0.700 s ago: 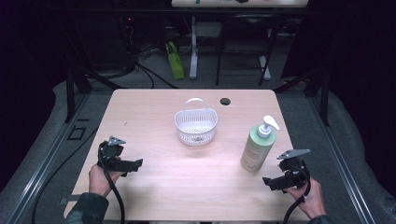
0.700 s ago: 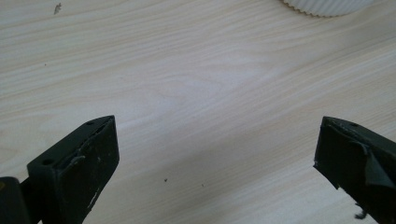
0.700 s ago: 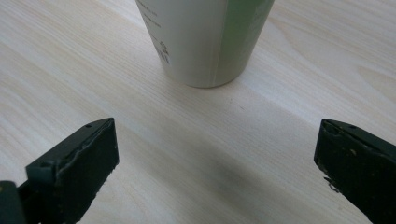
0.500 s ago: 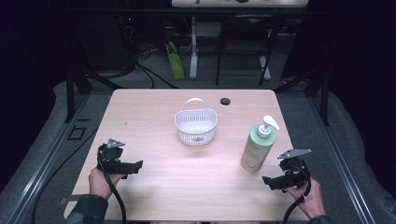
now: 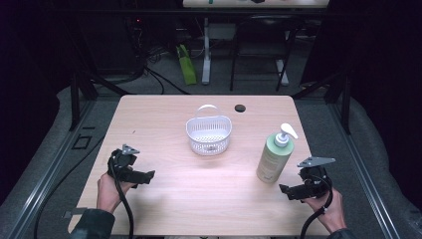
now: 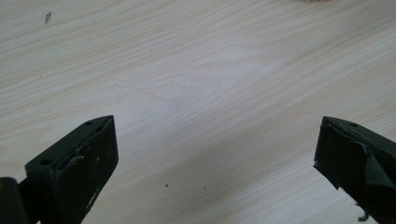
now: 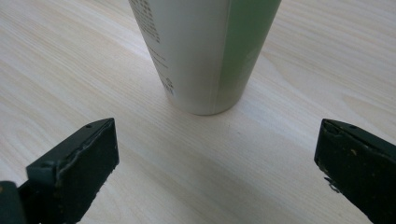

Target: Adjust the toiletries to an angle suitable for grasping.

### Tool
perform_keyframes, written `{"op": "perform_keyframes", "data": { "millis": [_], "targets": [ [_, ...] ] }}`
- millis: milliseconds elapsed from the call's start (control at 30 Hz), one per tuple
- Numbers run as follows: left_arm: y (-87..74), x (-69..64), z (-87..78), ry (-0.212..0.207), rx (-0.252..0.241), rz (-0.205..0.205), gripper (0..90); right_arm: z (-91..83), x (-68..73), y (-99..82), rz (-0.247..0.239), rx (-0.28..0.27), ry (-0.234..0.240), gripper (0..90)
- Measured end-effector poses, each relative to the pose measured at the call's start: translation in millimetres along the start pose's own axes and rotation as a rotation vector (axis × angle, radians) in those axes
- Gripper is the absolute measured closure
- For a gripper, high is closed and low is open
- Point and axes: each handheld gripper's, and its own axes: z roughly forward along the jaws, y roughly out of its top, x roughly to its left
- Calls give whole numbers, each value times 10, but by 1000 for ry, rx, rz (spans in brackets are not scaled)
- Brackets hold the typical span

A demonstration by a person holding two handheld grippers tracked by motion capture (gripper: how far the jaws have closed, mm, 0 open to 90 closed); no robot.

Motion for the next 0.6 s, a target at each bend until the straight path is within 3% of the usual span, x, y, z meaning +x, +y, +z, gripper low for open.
{"op": "perform_keyframes", "data": {
  "millis": [600],
  "targets": [
    [13, 40, -21, -11, -13, -5, 0, -61, 50, 164, -9, -94, 21, 0]
  ]
}}
